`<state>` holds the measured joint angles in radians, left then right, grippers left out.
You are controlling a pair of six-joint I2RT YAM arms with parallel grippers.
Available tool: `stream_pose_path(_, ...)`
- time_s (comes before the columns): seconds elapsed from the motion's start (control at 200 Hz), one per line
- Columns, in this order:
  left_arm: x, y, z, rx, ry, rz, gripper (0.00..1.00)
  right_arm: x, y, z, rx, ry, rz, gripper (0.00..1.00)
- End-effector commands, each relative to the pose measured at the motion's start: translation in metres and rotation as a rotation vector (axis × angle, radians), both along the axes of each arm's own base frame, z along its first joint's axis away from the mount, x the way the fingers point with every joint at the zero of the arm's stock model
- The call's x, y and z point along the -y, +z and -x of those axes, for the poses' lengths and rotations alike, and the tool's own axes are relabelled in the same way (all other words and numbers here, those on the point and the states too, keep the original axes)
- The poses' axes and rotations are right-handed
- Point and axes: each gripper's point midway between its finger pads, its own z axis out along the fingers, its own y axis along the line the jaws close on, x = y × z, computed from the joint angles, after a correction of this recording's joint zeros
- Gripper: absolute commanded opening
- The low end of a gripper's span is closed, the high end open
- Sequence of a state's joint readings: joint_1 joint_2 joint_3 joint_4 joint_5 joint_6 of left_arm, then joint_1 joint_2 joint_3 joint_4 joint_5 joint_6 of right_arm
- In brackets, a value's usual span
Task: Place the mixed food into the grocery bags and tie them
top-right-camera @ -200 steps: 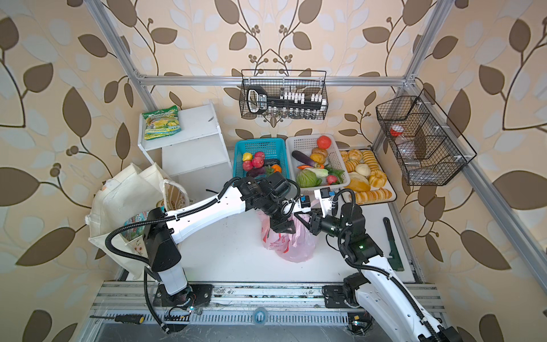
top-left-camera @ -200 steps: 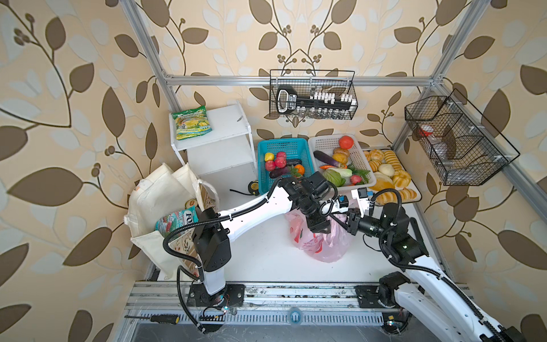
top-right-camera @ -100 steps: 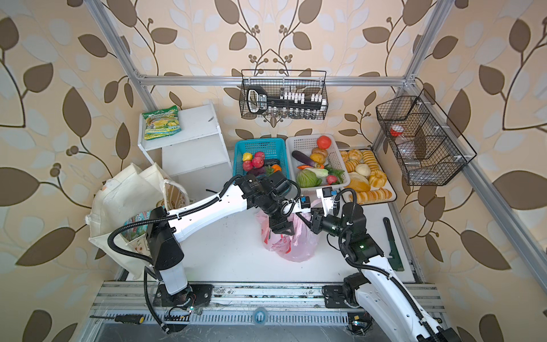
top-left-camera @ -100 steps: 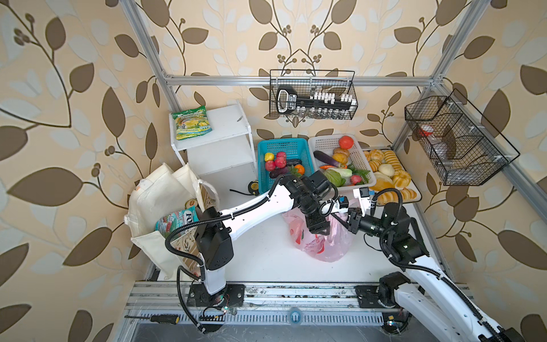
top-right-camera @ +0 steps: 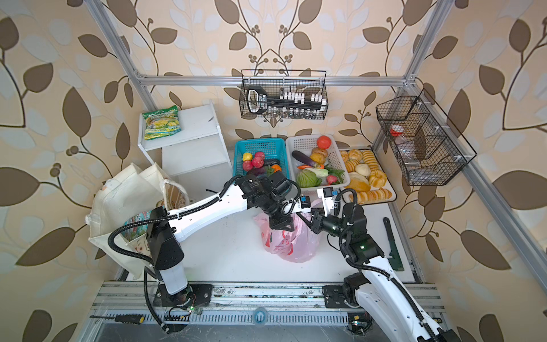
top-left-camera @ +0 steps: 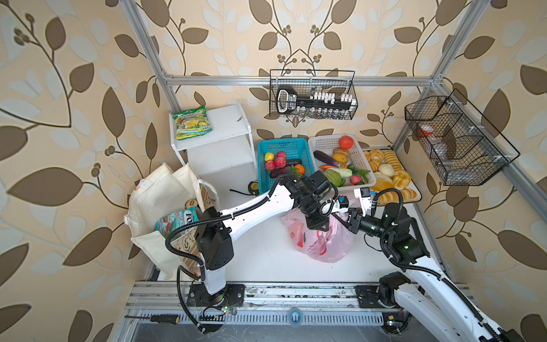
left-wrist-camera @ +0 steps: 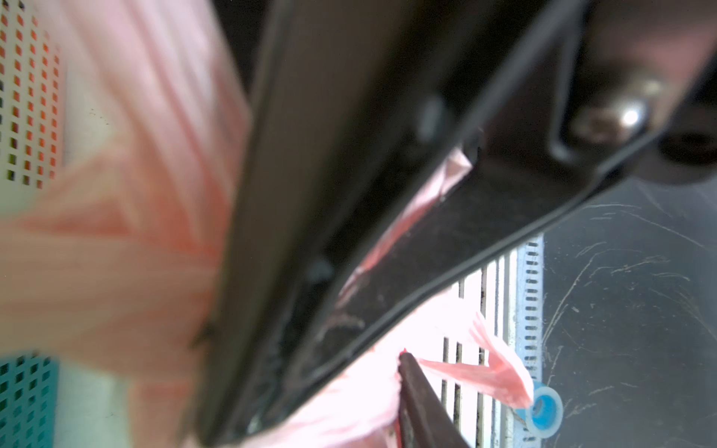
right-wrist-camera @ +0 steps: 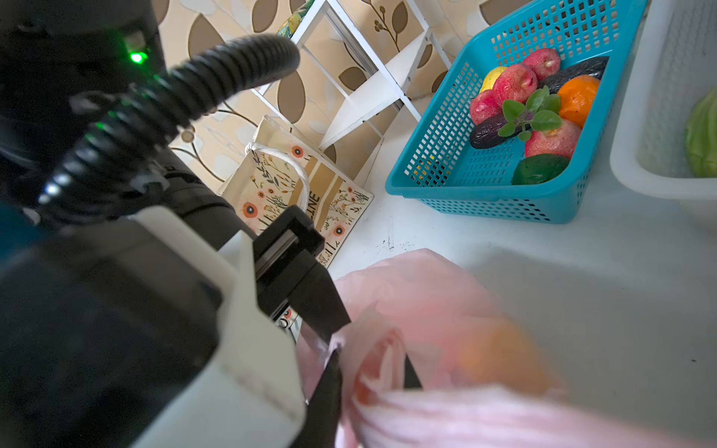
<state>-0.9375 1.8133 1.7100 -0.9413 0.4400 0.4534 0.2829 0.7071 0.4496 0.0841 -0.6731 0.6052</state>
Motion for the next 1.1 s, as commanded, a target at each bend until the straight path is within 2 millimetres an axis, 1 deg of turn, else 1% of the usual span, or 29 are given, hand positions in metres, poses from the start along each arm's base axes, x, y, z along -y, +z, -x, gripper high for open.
stream_pose_path(0.0, 0.013, 0.002, 0.008, -0.022, -0.008, 0.016, 0.33, -0.003, 0.029, 0.004, 0.091, 0.022, -0.033, 0.21)
stream_pose_path(0.045, 0.011, -0.002, 0.005, -0.012, 0.002, -0.003, 0.29, -0.002, 0.029, 0.004, 0.092, 0.022, -0.033, 0.21)
stream_pose_path(0.125, 0.008, -0.006, 0.002, -0.001, 0.013, -0.036, 0.19, -0.002, 0.03, 0.004, 0.095, 0.016, -0.032, 0.22)
stream_pose_path(0.215, 0.008, -0.003, 0.0, 0.008, 0.021, -0.04, 0.08, -0.002, 0.03, 0.005, 0.093, 0.023, -0.033, 0.22)
stream_pose_path(0.255, 0.008, 0.001, 0.0, 0.011, 0.024, -0.03, 0.02, -0.002, 0.03, 0.006, 0.096, 0.026, -0.029, 0.25)
stream_pose_path(0.27, 0.009, 0.003, -0.001, 0.013, 0.025, -0.027, 0.0, -0.002, 0.029, 0.006, 0.097, 0.024, -0.023, 0.26)
stream_pose_path(0.375, 0.008, 0.015, -0.002, 0.041, 0.041, 0.005, 0.0, 0.004, 0.024, 0.01, 0.111, 0.01, 0.035, 0.43)
stream_pose_path(0.425, 0.006, 0.022, -0.001, 0.056, 0.043, 0.028, 0.0, 0.008, 0.023, 0.013, 0.127, 0.001, 0.055, 0.57)
stream_pose_path(0.475, 0.003, 0.03, 0.001, 0.07, 0.043, 0.046, 0.0, 0.01, 0.023, 0.016, 0.146, -0.007, 0.071, 0.65)
stream_pose_path(0.52, -0.001, 0.038, 0.002, 0.083, 0.045, 0.066, 0.0, 0.011, 0.023, 0.02, 0.173, -0.001, 0.087, 0.7)
stream_pose_path(0.605, -0.006, 0.05, 0.009, 0.087, 0.039, 0.105, 0.0, 0.014, 0.016, 0.023, 0.199, -0.014, 0.099, 0.76)
stream_pose_path(0.675, -0.011, 0.059, 0.013, 0.092, 0.036, 0.131, 0.0, 0.007, 0.014, 0.03, 0.23, 0.025, 0.071, 0.82)
stream_pose_path(0.7, -0.013, 0.062, 0.014, 0.093, 0.036, 0.141, 0.0, 0.004, 0.013, 0.033, 0.242, 0.041, 0.064, 0.87)
stream_pose_path(0.715, -0.014, 0.063, 0.014, 0.094, 0.035, 0.146, 0.0, 0.002, 0.013, 0.035, 0.25, 0.051, 0.062, 0.89)
stream_pose_path(0.83, -0.024, 0.074, 0.012, 0.12, 0.053, 0.168, 0.0, -0.014, 0.007, 0.049, 0.292, 0.117, 0.098, 0.91)
stream_pose_path(0.905, -0.03, 0.08, 0.014, 0.114, 0.048, 0.193, 0.0, -0.019, 0.001, 0.052, 0.3, 0.125, 0.144, 0.91)
stream_pose_path(0.97, -0.037, 0.086, 0.011, 0.123, 0.061, 0.211, 0.0, -0.019, -0.006, 0.051, 0.298, 0.109, 0.176, 0.9)
stream_pose_path(1.045, -0.044, 0.093, 0.011, 0.102, 0.06, 0.244, 0.0, -0.016, -0.004, 0.047, 0.312, 0.067, 0.191, 0.9)
stream_pose_path(1.075, -0.047, 0.095, 0.014, 0.081, 0.051, 0.257, 0.0, -0.014, -0.002, 0.046, 0.326, 0.047, 0.193, 0.89)
stream_pose_path(1.095, -0.049, 0.097, 0.016, 0.068, 0.041, 0.267, 0.0, -0.012, -0.002, 0.045, 0.331, 0.037, 0.197, 0.84)
